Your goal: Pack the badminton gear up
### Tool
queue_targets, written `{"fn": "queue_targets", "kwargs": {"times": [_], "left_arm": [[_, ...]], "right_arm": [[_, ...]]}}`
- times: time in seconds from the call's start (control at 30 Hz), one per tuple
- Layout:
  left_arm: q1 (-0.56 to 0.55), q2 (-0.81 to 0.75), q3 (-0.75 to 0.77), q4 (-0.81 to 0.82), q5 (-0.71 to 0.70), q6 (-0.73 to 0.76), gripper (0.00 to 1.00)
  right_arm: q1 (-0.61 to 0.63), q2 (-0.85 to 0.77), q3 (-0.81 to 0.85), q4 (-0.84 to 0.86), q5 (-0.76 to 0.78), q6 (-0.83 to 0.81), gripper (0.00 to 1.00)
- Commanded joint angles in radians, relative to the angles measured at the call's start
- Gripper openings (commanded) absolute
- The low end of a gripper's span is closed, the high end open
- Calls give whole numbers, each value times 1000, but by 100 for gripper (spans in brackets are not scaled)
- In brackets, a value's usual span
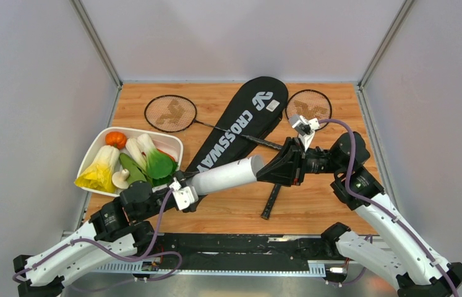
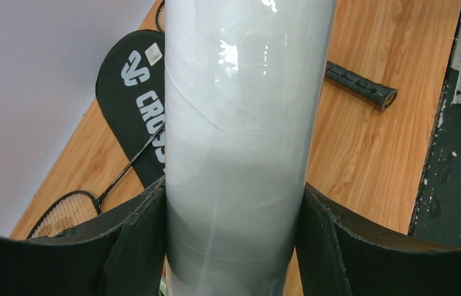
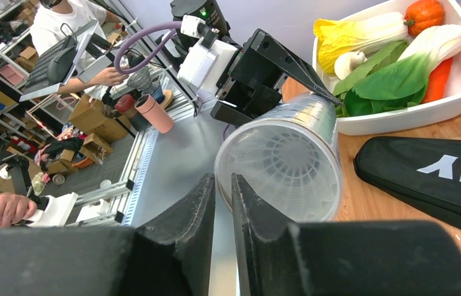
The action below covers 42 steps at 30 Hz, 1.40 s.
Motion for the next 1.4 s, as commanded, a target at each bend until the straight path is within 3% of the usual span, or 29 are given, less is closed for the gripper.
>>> {"fn": "queue_targets", "kwargs": {"times": [0.0,0.2,0.6,1.37], "left_arm": [[-1,-16,20,120,25,17,56],[-2,-23,11,123,29,18,56],[-2,-32,8,119,28,22,56],[-1,63,87,156,62,57,56]], "right_arm": [[4,-9,26,25,42,21,26],[5,-8,43,25,86,39,31],[4,-38,70,6,239,57,31],[67,32,-110,34,226,126,28]]}}
